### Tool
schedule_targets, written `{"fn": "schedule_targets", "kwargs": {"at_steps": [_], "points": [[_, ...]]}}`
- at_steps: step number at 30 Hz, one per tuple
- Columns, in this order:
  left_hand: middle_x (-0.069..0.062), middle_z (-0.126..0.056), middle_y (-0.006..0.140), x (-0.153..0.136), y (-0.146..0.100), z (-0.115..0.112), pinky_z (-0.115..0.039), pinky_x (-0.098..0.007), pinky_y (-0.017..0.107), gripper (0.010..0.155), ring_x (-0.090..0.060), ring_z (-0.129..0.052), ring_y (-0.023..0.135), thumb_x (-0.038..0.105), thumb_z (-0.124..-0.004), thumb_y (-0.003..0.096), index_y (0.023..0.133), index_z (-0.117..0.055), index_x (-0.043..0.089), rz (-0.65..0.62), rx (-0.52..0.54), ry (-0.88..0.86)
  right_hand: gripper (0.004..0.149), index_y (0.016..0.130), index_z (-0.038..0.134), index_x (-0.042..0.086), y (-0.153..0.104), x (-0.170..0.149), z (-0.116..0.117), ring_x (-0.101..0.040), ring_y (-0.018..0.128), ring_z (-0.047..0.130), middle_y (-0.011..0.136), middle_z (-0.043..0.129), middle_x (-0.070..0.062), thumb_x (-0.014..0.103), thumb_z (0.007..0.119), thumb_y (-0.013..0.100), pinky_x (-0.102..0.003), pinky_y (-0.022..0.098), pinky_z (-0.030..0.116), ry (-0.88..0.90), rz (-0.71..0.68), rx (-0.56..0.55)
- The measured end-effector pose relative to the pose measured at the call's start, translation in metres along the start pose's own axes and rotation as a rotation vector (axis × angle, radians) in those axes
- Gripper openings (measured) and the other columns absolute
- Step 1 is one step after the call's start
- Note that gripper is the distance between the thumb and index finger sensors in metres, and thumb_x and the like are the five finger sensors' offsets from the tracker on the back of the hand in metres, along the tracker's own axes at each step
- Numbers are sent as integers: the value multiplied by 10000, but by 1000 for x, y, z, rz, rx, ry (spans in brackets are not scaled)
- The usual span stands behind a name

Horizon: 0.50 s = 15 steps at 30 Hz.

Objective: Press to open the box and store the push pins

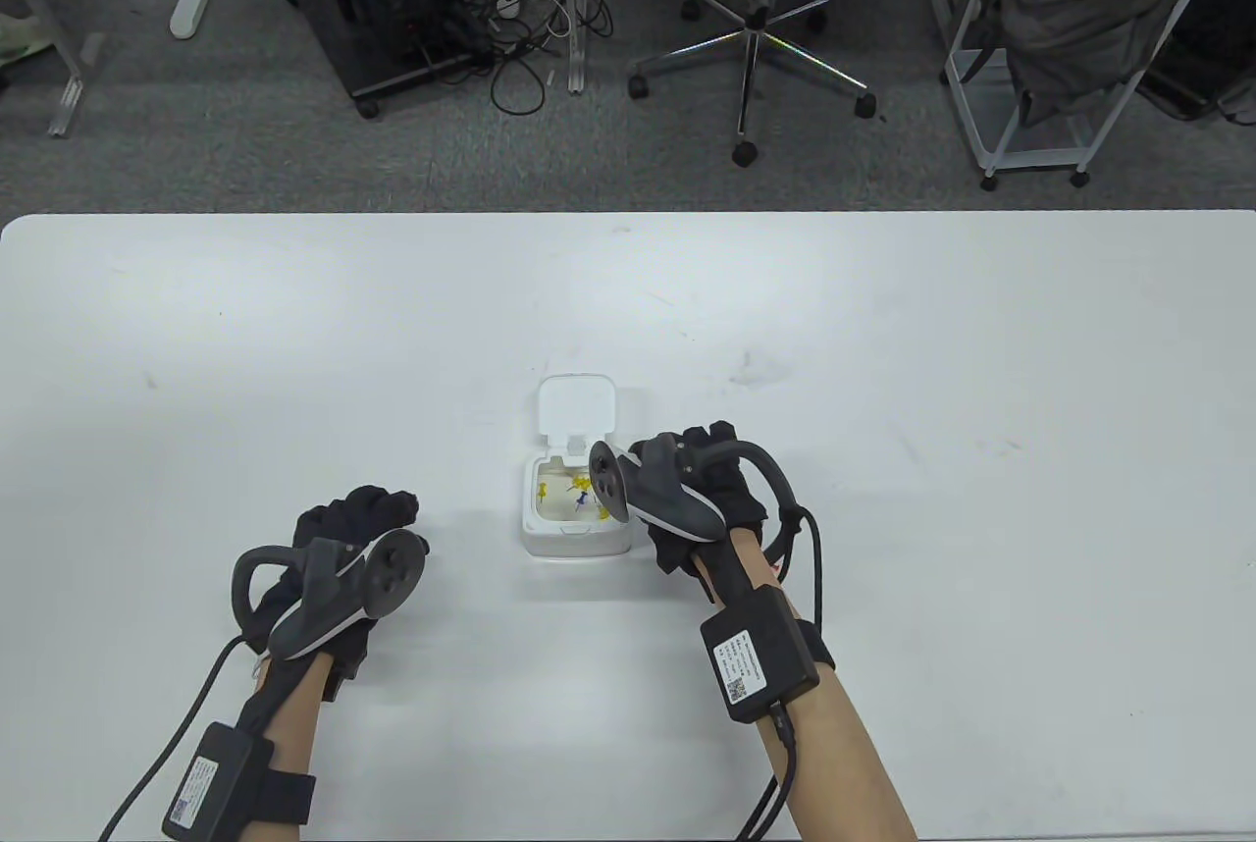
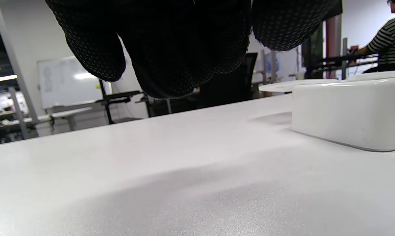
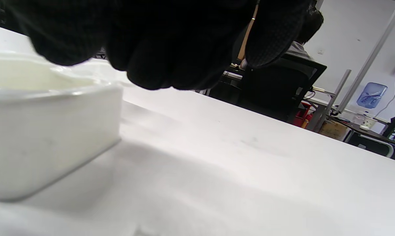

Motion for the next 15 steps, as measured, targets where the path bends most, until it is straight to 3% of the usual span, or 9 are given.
{"fn": "schedule_targets", "kwargs": {"at_steps": [15], "points": [[18, -818, 1027, 0, -2, -3, -781, -504, 743, 533, -178, -977, 785, 510, -669, 517, 1005, -718, 300, 3, -17, 1, 529, 861, 705, 343, -10, -13, 52, -203, 784, 927, 837, 903, 107, 505, 782, 363, -598, 746, 653, -28, 25, 93]]}}
Point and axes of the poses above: the tracker on the back of each hand, its own x axis roughly to the thumb side, its own y axis roughly from the wrist to the fingertips, z = x × y, the point moved 3 cm from there along y, roughly from the wrist to the fingertips
